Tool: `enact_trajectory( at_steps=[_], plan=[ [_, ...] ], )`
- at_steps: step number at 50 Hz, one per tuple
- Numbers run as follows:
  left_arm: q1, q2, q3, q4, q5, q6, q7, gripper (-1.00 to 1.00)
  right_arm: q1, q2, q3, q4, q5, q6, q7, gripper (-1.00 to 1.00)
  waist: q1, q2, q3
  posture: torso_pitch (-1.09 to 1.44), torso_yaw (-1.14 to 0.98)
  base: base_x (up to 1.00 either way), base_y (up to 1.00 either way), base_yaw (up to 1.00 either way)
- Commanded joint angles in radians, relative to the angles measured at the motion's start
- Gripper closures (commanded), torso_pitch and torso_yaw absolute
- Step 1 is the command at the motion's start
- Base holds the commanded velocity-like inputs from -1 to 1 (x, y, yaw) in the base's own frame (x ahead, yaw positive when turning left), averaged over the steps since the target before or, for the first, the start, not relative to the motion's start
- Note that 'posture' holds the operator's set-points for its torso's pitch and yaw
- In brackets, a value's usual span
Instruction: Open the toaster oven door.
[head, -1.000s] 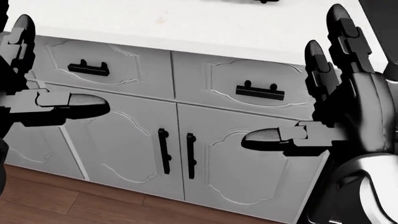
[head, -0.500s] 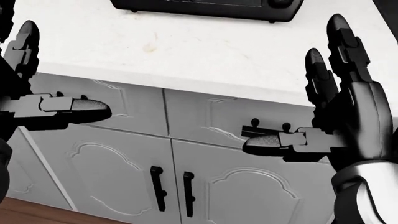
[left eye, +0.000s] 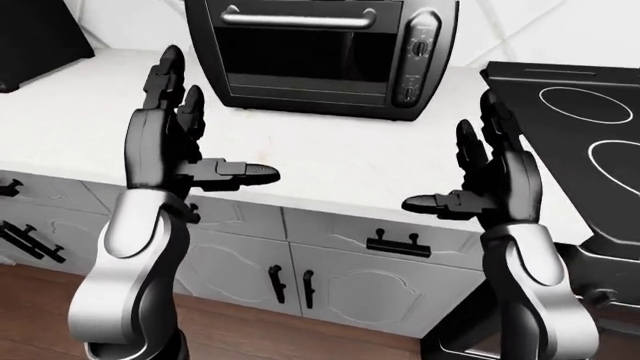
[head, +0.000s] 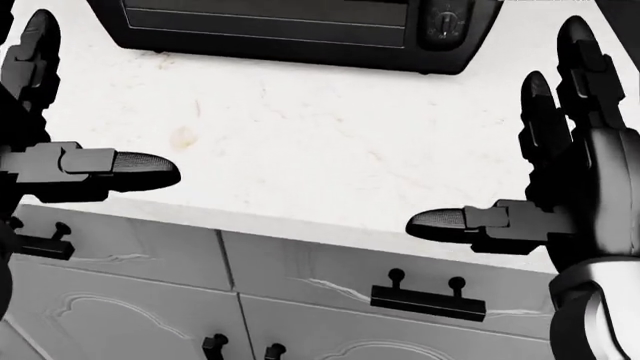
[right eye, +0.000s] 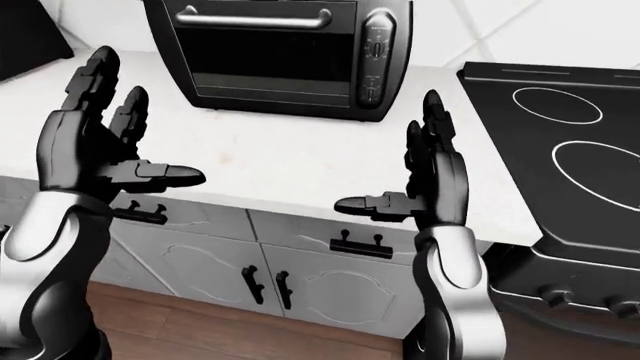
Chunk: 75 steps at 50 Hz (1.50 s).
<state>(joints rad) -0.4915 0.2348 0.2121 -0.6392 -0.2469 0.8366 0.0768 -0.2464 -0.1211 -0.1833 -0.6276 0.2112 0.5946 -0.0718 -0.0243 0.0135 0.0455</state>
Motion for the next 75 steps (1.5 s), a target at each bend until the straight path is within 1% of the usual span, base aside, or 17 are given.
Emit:
enact_trajectory(
  at_steps=[1, 2, 3, 4, 7, 12, 13, 17, 20, 23, 26, 34, 38, 40, 48, 61, 75],
  plan=[
    [-0.013, 0.006, 0.003, -0.008, 0.002, -0.016, 0.001, -1.00, -0.014, -0.002, 0.000, -0.025, 0.007, -0.014, -0.004, -1.00, -0.012, 0.027, -0.037, 0.00, 0.00, 0.00, 0.00, -0.64],
    [-0.012, 0.005, 0.003, -0.010, 0.002, -0.015, 0.001, -1.00, -0.012, -0.002, 0.001, -0.023, 0.007, -0.017, -0.004, -1.00, -0.015, 0.040, -0.054, 0.00, 0.00, 0.00, 0.00, -0.89],
    [-0.012, 0.005, 0.003, -0.011, 0.001, -0.014, 0.002, -1.00, -0.011, -0.002, 0.001, -0.022, 0.006, -0.021, -0.003, -1.00, 0.003, 0.019, -0.035, 0.00, 0.00, 0.00, 0.00, -0.89],
    [-0.013, 0.005, 0.004, -0.013, 0.001, -0.011, 0.002, -1.00, -0.010, -0.002, 0.001, -0.020, 0.009, -0.023, -0.003, -1.00, 0.006, 0.029, -0.030, 0.00, 0.00, 0.00, 0.00, -0.89],
    [-0.011, 0.006, 0.003, -0.007, 0.003, -0.018, -0.001, -1.00, -0.006, 0.000, 0.003, -0.024, 0.016, -0.025, -0.001, -1.00, 0.023, 0.022, -0.047, 0.00, 0.00, 0.00, 0.00, -0.74],
    [-0.008, 0.005, 0.004, -0.008, 0.002, -0.020, -0.001, -1.00, -0.005, -0.004, 0.009, -0.019, 0.007, -0.030, 0.006, -1.00, 0.046, -0.054, -0.041, 0.00, 0.00, 0.00, 0.00, 0.00],
    [-0.008, 0.005, 0.005, -0.009, 0.002, -0.019, -0.001, -1.00, -0.006, -0.004, 0.010, -0.021, 0.006, -0.027, 0.007, -1.00, 0.040, -0.040, -0.026, 0.00, 0.00, 0.00, 0.00, 0.00],
    [-0.005, 0.004, 0.005, -0.007, 0.003, -0.023, -0.002, -1.00, -0.003, -0.003, 0.010, -0.032, 0.004, -0.020, 0.011, -1.00, 0.035, -0.031, -0.051, 0.00, 0.00, 0.04, 0.00, 0.00],
    [-0.006, 0.004, 0.003, -0.011, 0.004, -0.019, 0.000, -1.00, -0.001, -0.001, 0.008, -0.033, 0.004, -0.023, 0.013, -1.00, 0.023, -0.012, -0.026, 0.00, 0.00, 0.12, 0.00, 0.00],
    [-0.006, 0.002, 0.001, -0.014, 0.004, -0.018, 0.000, -1.00, 0.004, 0.001, 0.005, -0.029, 0.005, -0.034, 0.015, -1.00, 0.019, 0.051, -0.026, 0.00, 0.00, 0.13, 0.00, 0.00],
    [-0.003, 0.001, 0.000, -0.014, 0.007, -0.025, -0.002, -1.00, 0.007, 0.003, 0.002, -0.033, 0.008, -0.033, 0.012, -1.00, 0.019, 0.057, -0.020, 0.00, 0.00, 0.12, 0.00, 0.00],
    [-0.006, 0.000, -0.001, -0.018, 0.005, -0.024, -0.004, -1.00, 0.007, -0.001, -0.004, -0.046, 0.018, -0.026, 0.007, -1.00, 0.032, 0.010, -0.024, 0.00, 0.00, 0.12, 0.00, 0.00],
    [0.024, 0.004, -0.007, -0.075, -0.011, -0.077, -0.050, -1.00, 0.011, -0.006, -0.013, -0.054, 0.020, -0.028, 0.004, -1.00, 0.046, -0.061, -0.028, 0.00, 0.00, 0.00, 0.00, 0.00],
    [0.020, 0.003, -0.002, -0.078, -0.008, -0.062, -0.047, -1.00, 0.012, -0.007, -0.014, -0.054, 0.019, -0.029, 0.003, -1.00, 0.047, -0.036, -0.023, 0.00, 0.00, 0.00, 0.00, 0.00],
    [0.023, -0.001, -0.003, -0.069, 0.006, -0.061, -0.051, -1.00, 0.011, -0.008, -0.013, -0.050, 0.016, -0.034, 0.002, -1.00, 0.036, -0.019, -0.034, 0.00, 0.00, 0.00, 0.00, 0.00],
    [0.019, -0.004, -0.004, -0.071, 0.008, -0.053, -0.053, -1.00, 0.011, -0.008, -0.013, -0.052, 0.013, -0.033, 0.002, -1.00, 0.029, -0.017, -0.085, -0.10, 0.00, 0.00, 0.00, 0.00],
    [0.025, -0.014, -0.014, -0.051, 0.025, -0.074, -0.063, -1.00, 0.015, -0.005, -0.010, -0.037, 0.007, -0.048, 0.006, -1.00, 0.031, -0.012, -0.175, -0.21, 0.00, 0.00, 0.00, 0.00]
  ],
)
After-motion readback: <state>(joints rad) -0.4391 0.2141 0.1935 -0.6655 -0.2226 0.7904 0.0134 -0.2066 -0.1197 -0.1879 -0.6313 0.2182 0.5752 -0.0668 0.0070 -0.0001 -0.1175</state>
